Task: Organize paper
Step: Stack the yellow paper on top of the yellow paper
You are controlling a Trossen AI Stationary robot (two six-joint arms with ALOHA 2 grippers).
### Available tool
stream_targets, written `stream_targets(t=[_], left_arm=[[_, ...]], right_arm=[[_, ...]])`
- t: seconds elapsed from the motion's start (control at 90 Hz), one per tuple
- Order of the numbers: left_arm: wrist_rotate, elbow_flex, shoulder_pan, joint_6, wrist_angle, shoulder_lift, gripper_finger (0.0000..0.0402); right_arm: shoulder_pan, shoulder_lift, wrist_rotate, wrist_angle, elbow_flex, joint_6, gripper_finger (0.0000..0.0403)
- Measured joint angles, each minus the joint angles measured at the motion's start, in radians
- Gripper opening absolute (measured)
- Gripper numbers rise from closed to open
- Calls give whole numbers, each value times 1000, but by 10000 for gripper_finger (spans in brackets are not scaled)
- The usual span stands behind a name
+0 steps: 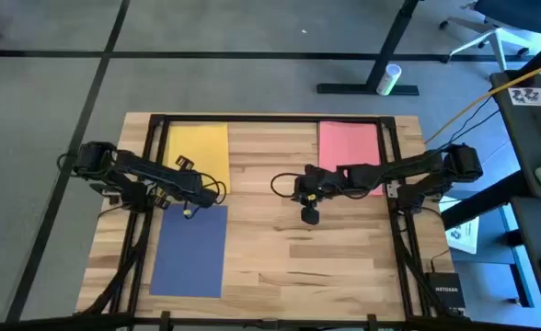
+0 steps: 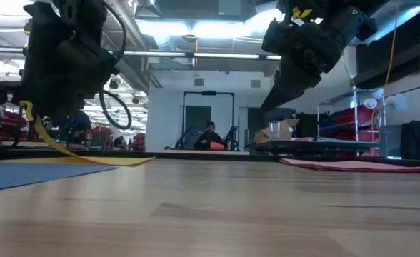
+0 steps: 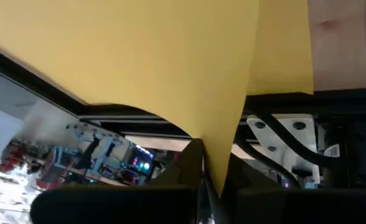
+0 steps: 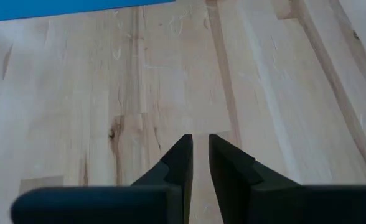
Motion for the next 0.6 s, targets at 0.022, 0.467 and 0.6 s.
stream_targets(t=[0.022,0.467,0.6], left_arm=[[3,-5,4,-10,0,0,6],[-22,-19,16,-5,18,0,82],[-38,-19,16,-6,19,0,99]], right_arm=[[0,0,0,0,0,0,40],[0,0,2,2,0,6,82],[0,0,3,2,0,7,102]])
